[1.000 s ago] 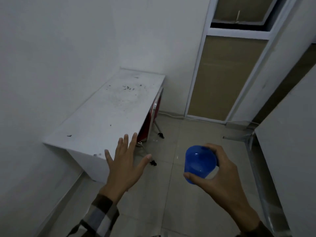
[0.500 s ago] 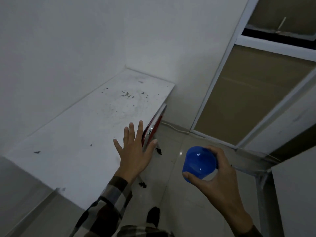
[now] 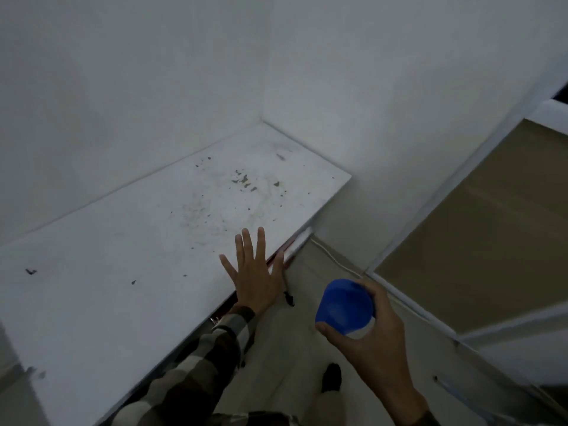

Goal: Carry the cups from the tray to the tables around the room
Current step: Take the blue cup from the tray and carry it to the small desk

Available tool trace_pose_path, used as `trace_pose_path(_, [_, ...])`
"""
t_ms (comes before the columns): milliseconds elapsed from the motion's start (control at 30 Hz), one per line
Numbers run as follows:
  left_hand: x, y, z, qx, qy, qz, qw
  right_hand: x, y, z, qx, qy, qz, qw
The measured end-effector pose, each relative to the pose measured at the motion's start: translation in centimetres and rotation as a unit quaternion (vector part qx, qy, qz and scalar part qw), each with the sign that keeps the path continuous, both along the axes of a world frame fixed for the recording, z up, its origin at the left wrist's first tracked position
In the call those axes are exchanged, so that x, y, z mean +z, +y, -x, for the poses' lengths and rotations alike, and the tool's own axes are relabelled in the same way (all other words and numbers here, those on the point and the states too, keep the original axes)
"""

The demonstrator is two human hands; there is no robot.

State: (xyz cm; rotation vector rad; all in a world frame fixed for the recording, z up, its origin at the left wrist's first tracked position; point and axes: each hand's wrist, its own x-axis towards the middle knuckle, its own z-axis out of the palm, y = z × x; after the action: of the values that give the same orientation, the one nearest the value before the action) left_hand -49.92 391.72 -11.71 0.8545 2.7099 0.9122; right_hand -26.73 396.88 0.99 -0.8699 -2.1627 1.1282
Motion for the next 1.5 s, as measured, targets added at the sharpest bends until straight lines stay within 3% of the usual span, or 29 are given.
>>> trace_pose_path(200, [-3.4,5.8,0.9,0.135,-0.018,0.034,0.99,-0.9,11.6,3.6,0.127,-0.016,-0.007,0.992])
trace_pose_path(567, [-5.1,10.0,1.4,0.346,-0.053,0.142,0.926,-2.5,24.3,13.8,0.318,-0.043,-0.016,0.947])
trace_pose_path(1133, [-7.7,10.6,1.8,0.407,0.075,0.176,0.893,-17.9,19.7,41.6,0.394,-0.068,0.044,0.916])
trace_pose_path(1500, [-7.9,10.7,1.8,0.414,0.078,0.183,0.888,-23.1,17.4,48.7,0.407,-0.093,0.066,0.906])
